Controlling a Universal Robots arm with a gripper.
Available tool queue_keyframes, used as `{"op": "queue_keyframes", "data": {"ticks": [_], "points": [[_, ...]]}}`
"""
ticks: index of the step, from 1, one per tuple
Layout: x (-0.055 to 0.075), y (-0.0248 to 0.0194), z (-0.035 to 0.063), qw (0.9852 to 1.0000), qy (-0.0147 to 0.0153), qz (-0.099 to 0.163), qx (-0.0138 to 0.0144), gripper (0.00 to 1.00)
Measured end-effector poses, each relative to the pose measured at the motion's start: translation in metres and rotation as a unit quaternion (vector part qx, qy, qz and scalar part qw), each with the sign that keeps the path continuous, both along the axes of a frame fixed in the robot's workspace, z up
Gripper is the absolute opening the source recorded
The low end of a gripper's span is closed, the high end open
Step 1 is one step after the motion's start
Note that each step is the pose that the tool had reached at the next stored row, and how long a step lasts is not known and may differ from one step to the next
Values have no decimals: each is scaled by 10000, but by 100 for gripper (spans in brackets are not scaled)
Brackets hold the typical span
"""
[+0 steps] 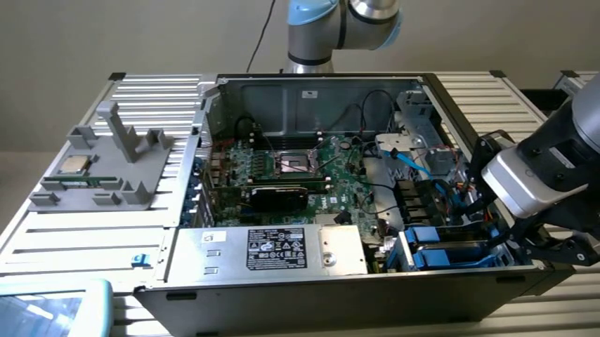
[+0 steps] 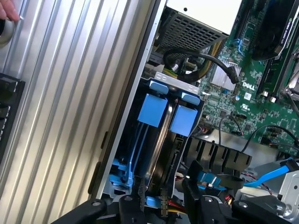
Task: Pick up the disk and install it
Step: 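Insert the first disk wire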
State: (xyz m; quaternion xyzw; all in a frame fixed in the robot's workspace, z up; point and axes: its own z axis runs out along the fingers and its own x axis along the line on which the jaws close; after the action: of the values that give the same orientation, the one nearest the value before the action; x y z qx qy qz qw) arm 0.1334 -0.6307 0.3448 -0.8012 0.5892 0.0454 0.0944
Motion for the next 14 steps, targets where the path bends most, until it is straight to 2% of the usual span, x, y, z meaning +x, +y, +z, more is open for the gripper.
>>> {"op": "queue_keyframes", "data": {"ticks": [6,14], "points": [[-14,0,-56,10000,0,-1,30,46],[-50,25,-78,10000,1,8,42,46]]}}
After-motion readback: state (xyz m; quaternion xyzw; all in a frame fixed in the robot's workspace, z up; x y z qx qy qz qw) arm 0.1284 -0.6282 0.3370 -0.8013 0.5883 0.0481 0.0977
